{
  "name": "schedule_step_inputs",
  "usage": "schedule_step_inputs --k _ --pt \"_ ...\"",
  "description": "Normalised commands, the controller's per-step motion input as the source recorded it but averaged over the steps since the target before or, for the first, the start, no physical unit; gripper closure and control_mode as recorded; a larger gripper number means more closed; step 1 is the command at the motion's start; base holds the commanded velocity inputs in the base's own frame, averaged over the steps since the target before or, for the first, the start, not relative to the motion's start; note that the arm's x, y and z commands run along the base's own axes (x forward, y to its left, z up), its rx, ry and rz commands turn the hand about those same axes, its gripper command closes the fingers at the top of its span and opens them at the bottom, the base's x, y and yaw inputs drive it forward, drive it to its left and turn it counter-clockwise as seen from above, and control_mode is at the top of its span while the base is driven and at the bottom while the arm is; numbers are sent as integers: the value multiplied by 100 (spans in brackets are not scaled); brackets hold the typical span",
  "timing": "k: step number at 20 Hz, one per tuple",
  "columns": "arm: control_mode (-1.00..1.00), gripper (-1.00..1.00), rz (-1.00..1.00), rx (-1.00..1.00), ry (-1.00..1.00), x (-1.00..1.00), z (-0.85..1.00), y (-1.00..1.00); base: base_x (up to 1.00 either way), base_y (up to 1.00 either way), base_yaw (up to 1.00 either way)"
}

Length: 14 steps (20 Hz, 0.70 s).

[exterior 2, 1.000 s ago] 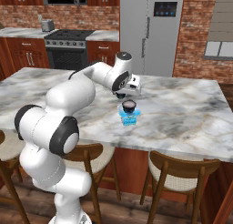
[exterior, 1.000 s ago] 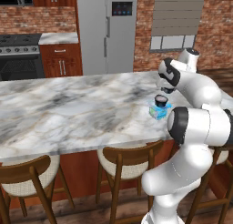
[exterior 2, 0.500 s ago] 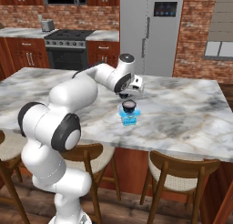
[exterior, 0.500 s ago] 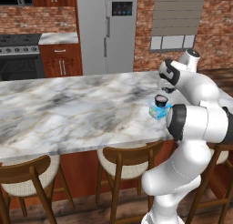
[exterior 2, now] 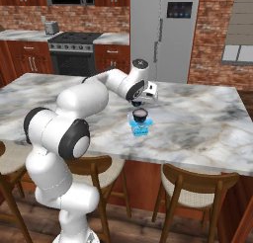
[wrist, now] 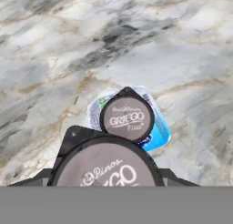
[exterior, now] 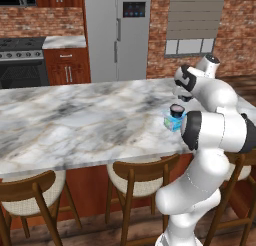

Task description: Stack the yogurt containers by placing the smaller containers on top of the larger containers.

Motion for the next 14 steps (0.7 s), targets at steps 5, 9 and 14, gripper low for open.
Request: schedule_step_inputs --k 5,9,14 --pt "-100 100 0 0 0 13 -8 -1 0 0 0" --pt "-100 100 0 0 0 6 -9 0 0 0 0" --pt "-100 100 0 0 0 0 -12 0 0 0 0"
